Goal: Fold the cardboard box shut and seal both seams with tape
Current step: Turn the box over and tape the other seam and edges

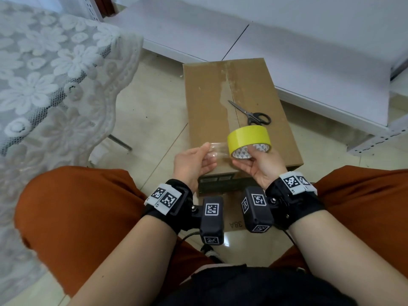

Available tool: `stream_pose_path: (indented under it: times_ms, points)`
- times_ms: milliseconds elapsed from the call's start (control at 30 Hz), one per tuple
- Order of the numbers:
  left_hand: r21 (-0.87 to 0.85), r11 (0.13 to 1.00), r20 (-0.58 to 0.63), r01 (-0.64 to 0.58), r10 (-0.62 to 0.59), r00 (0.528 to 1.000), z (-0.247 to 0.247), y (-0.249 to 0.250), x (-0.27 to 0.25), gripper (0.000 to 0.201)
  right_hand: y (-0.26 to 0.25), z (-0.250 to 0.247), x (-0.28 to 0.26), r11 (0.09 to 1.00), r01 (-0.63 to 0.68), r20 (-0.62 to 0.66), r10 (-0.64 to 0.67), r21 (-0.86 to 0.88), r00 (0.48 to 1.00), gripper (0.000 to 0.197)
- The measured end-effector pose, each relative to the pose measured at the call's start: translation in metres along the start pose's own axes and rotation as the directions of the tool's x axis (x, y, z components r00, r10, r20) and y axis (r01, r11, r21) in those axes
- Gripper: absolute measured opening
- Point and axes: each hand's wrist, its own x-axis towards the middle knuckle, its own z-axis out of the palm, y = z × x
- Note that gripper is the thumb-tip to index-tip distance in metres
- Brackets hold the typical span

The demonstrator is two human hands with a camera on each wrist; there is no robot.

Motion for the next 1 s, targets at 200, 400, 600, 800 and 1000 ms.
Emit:
stream_pose_path:
  times_ms: [200, 400, 600, 800, 1000]
  points:
    - [0.087, 0.995, -0.056, -0.057, 0.062, 0.997, -0.009, -0.004, -0.004, 0.018, 0.004, 0.004, -0.009, 0.993, 0.039, 0.037, -0.035, -0.108, 0.999, 0.01]
    - [0.041, 0.998, -0.11, -0.04, 0.044, 0.993, -0.019, -0.004, -0.015, 0.015, 0.01, 0.008, -0.012, 0.97, 0.079, 0.029, -0.075, -0.23, 0.997, 0.014]
    - [0.049, 0.998, -0.131, -0.037, 0.043, 0.991, -0.022, -0.007, -0.022, 0.011, 0.013, 0.008, -0.017, 0.959, 0.066, -0.012, -0.072, -0.275, 0.997, 0.012]
    - [0.086, 0.995, -0.15, -0.056, 0.069, 0.986, -0.023, -0.013, -0.026, 0.012, 0.014, 0.005, -0.02, 0.922, 0.075, -0.046, -0.1, -0.381, 0.994, 0.017]
    - [0.14, 0.989, -0.194, -0.051, 0.078, 0.978, -0.025, -0.02, -0.028, 0.005, 0.018, 0.003, -0.024, 0.871, 0.084, -0.072, -0.136, -0.484, 0.988, 0.015]
